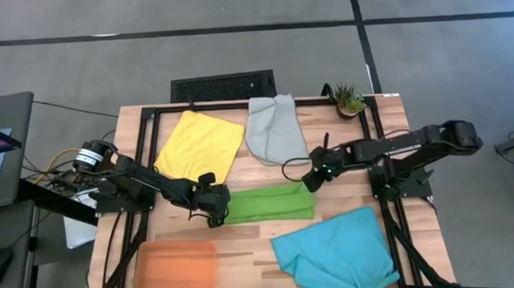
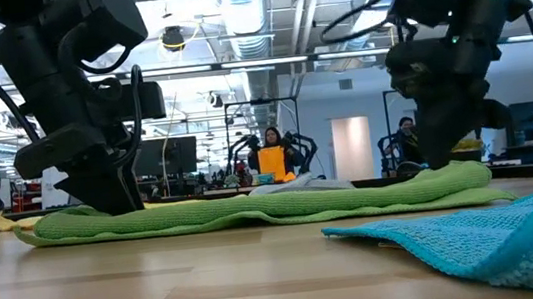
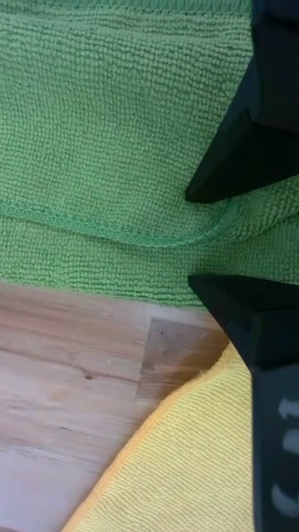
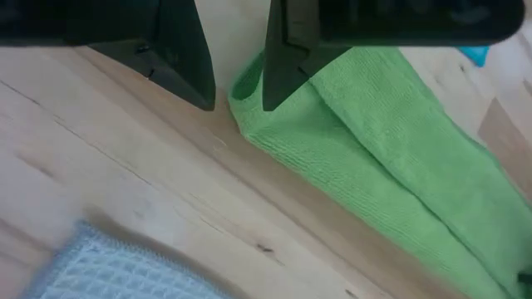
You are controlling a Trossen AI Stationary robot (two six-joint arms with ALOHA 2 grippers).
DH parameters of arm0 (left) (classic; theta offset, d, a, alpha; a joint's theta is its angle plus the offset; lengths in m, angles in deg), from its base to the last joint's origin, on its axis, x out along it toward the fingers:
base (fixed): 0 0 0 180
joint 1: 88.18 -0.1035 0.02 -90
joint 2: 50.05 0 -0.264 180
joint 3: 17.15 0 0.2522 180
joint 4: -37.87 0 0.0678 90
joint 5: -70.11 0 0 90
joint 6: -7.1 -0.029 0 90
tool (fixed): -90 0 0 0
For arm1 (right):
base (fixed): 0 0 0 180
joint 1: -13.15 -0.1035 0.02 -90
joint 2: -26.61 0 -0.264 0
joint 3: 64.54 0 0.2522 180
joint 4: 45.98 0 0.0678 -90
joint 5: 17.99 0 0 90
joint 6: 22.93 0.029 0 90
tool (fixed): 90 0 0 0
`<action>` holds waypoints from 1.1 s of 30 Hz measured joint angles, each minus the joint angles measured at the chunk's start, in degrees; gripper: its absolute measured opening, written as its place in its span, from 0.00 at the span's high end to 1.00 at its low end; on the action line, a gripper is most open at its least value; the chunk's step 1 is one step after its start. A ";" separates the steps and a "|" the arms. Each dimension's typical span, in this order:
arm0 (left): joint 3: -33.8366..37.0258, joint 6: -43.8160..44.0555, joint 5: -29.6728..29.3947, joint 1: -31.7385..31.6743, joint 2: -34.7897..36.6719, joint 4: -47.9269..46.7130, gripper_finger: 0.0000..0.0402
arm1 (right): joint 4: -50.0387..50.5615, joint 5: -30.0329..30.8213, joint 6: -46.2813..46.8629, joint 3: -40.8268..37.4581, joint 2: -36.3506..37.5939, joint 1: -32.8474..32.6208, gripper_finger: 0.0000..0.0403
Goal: Fold microfiber towels
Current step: Fold the green towel
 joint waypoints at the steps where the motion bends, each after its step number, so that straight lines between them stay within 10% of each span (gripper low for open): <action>1: 0.00 0.00 0.00 0.00 0.00 0.00 0.63 | 0.06 -0.47 0.00 0.00 -0.62 0.13 0.69; 27: 0.00 0.13 0.15 0.02 -0.04 0.07 0.63 | -6.82 -5.23 -8.59 0.05 -8.64 0.29 0.69; 33: 0.00 0.13 0.14 0.02 -0.04 0.11 0.63 | -7.47 -4.65 -10.13 0.07 -8.52 0.30 0.81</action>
